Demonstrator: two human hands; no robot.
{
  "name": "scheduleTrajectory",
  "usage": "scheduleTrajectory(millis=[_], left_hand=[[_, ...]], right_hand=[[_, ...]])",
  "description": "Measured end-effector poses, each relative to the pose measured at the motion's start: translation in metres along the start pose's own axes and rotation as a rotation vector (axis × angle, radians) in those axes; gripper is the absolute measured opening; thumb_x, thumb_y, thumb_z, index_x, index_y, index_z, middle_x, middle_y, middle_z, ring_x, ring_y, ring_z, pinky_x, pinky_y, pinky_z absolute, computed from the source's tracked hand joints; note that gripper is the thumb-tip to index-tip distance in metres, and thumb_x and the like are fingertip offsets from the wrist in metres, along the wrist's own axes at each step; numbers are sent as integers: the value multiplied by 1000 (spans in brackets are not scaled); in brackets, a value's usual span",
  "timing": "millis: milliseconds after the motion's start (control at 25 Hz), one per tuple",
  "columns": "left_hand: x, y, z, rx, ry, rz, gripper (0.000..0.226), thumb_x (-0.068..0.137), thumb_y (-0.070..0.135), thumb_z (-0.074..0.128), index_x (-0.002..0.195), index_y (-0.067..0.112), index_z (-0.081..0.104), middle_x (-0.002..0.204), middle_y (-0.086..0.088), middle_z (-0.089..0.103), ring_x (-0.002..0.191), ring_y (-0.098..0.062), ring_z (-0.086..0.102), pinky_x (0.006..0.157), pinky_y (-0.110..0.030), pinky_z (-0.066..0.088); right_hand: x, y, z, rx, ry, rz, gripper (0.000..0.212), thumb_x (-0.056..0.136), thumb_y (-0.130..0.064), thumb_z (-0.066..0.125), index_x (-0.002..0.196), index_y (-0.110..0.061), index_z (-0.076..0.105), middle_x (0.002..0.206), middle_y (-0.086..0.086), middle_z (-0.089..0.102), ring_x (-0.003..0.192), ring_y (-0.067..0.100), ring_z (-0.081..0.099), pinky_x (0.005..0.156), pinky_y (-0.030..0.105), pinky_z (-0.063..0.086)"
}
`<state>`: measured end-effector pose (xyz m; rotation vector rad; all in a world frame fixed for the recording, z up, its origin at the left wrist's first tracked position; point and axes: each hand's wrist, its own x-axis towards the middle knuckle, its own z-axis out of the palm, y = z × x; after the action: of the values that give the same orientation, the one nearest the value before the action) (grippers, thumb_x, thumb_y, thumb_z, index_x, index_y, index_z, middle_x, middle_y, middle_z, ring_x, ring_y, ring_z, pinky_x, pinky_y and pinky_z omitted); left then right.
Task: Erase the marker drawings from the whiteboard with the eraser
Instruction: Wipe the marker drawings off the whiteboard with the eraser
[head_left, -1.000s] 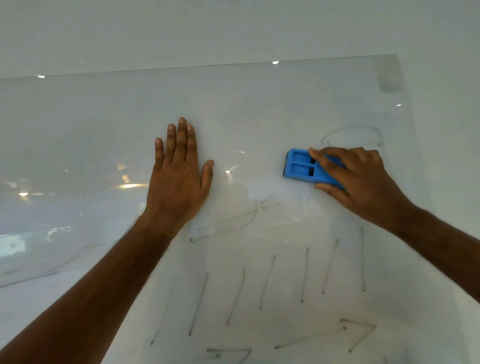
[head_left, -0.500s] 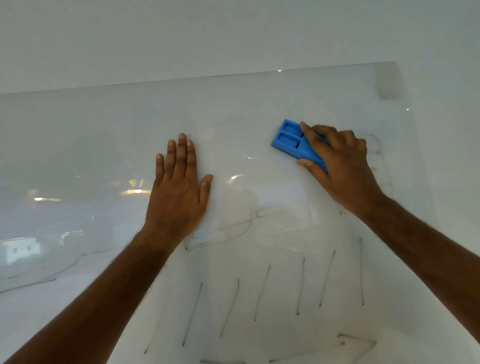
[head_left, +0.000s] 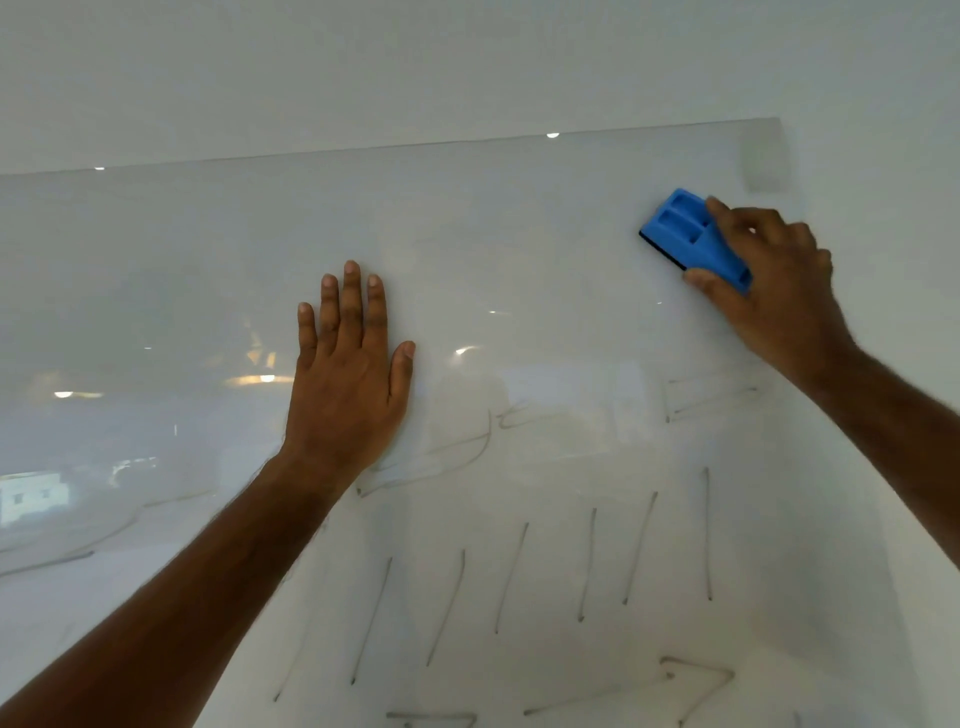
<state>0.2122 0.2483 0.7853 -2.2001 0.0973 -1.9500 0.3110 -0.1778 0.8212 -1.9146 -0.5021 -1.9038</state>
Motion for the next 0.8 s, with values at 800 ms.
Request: scheduleTrajectory(millis=[800], left_hand=[[16,-6,-3,31,-45,198,74,113,47,18,173,4,8,181,-16,3,168,-37,0,136,-51,4]], right_hand=[[-27,20,-6,14,19,107,67,102,-51,59,161,-31,34,147,2,48,118,38,48,99,55,39]])
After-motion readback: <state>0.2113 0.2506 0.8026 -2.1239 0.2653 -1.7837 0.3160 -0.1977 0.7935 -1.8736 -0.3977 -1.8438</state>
